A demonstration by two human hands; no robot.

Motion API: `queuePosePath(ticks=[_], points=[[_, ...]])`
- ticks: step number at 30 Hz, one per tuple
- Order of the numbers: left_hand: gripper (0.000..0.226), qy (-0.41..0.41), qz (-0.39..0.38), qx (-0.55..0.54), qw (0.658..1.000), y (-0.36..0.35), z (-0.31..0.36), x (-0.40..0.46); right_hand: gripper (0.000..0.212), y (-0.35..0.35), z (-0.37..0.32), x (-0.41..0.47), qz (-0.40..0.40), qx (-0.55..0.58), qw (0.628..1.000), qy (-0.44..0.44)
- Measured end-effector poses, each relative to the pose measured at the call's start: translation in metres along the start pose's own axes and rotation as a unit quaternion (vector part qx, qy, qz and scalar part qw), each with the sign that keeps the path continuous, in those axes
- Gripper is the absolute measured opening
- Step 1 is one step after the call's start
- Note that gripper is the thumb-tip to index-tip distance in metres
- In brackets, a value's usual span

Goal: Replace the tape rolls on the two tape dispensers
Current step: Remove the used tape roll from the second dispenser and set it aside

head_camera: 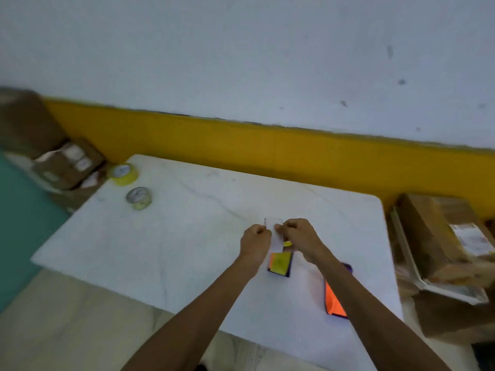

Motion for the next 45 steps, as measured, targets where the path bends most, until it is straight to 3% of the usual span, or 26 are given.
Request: queuePosePath(ticks=[8, 15, 19, 30, 34, 38, 42, 45], points=[[0.017, 0.0, 0.143, -0.067, 0.987, 0.23, -0.025, 0.0, 0.03, -0.227, -0.091, 0.011, -0.154, -0.02, 0.986, 0.056], [0.018, -0.012, 0.2, -0.086, 0.976, 0.392, -0.041, 0.001, 0.036, -0.38, -0.153, 0.005, -0.195, -0.023, 0.976, 0.093], [0.01, -0.009, 0.221, -0.097, 0.97, 0.452, -0.047, 0.009, 0.024, -0.439, -0.178, 0.004, -0.208, -0.043, 0.972, 0.102], [0.012, 0.035, 0.178, -0.06, 0.982, 0.514, -0.06, 0.11, 0.028, -0.515, -0.182, 0.081, -0.195, -0.054, 0.978, 0.053], [0.027, 0.048, 0.161, -0.034, 0.985, 0.534, -0.059, 0.167, 0.024, -0.545, -0.173, 0.135, -0.182, -0.044, 0.982, 0.034], [0.022, 0.054, 0.152, 0.062, 0.985, 0.556, -0.051, 0.22, 0.026, -0.573, -0.159, 0.188, -0.165, -0.029, 0.986, 0.003], [0.003, 0.034, 0.126, 0.121, 0.984, 0.572, -0.044, 0.267, 0.035, -0.595, -0.151, 0.224, -0.158, -0.028, 0.987, -0.026], [0.006, 0.009, 0.111, 0.157, 0.981, 0.579, -0.036, 0.296, 0.038, -0.601, -0.152, 0.243, -0.132, -0.023, 0.99, -0.045]])
Point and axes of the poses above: each hand's wrist, its own x-axis towards the middle knuckle, its own y-axis out of the back of the hand, z = x × y, the point moved 9 cm from there along x, towards the middle knuckle, and after that the axes turned 3 degrees about y, right-handed, at the moved point
